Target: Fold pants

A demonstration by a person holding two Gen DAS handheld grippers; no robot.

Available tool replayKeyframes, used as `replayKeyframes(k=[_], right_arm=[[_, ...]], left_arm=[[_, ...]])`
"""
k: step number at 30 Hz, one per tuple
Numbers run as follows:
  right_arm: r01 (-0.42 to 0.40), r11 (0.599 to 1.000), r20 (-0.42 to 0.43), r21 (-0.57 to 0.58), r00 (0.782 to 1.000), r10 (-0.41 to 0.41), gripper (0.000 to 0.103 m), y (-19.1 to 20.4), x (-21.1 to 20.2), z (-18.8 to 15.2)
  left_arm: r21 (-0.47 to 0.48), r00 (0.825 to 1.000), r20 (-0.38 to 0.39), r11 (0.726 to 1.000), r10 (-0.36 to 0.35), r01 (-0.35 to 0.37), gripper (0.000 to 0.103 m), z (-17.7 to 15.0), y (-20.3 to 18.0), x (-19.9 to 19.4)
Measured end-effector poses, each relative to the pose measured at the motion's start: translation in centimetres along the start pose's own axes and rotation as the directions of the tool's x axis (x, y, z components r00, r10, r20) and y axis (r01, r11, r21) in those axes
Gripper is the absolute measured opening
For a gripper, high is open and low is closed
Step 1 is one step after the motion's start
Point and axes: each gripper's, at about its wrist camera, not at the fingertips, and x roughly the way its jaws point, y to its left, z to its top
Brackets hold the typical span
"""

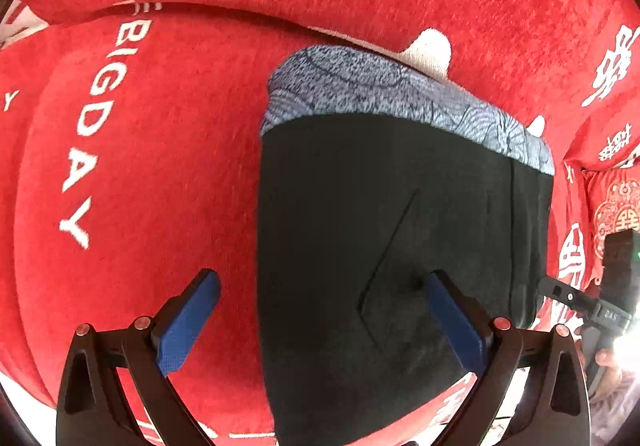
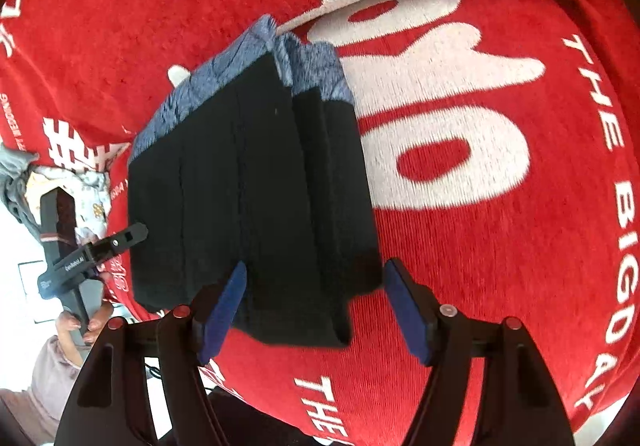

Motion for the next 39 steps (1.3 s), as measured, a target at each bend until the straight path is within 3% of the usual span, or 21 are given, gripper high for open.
replayKeyframes(k=[7,12,17,20,22,24,27,32,39], right_arm=[[-0.119,0.992,-0.028,0.029,0.992,0.12,0.074,-2.3,1.0,3.4],[-0.224,0.974,-0.055,0.024,0.973,0.225,0.074,-3.2,2.1,5.0],[-0.31,0.941,-0.025,0.138,0.948,0.316,0.073,-6.3,2.3,5.4],[-0.307,0.942,-0.015,0.138,0.95,0.312,0.067,-7.1,1.9,5.0],[-0.303,0.943,-0.012,0.137,0.952,0.307,0.061,-6.5,1.9,4.7],[-0.3,0.946,-0.004,0.126,0.953,0.303,0.05,-4.9,2.1,4.5],[-0.303,0.948,0.007,0.103,0.953,0.303,0.045,-4.0,1.1,4.3],[-0.314,0.946,0.008,0.08,0.949,0.314,0.043,-2.1,-0.7,3.5],[-0.345,0.936,-0.024,0.069,0.937,0.348,0.043,2.3,-0.4,-0.1]], left_arm=[[0.001,0.995,-0.024,0.996,-0.093,0.093,0.102,1.4,0.9,1.8],[-0.023,0.984,-0.025,0.984,-0.178,0.177,0.102,2.4,1.6,3.4],[0.029,0.984,-0.018,0.984,-0.178,0.178,0.102,3.3,0.8,4.0],[0.026,0.978,-0.023,0.978,-0.208,0.209,0.098,3.8,0.6,4.0],[0.03,0.977,-0.01,0.977,-0.212,0.212,0.092,3.6,0.5,3.3],[0.036,0.975,0.009,0.975,-0.221,0.221,0.079,3.0,0.7,2.2],[0.048,0.973,0.024,0.972,-0.231,0.23,0.069,2.3,0.9,0.7],[0.079,0.975,0.03,0.973,-0.219,0.216,0.067,1.3,0.3,-1.4],[0.104,0.987,0.074,0.985,-0.143,0.135,0.067,-1.5,0.6,-5.0]])
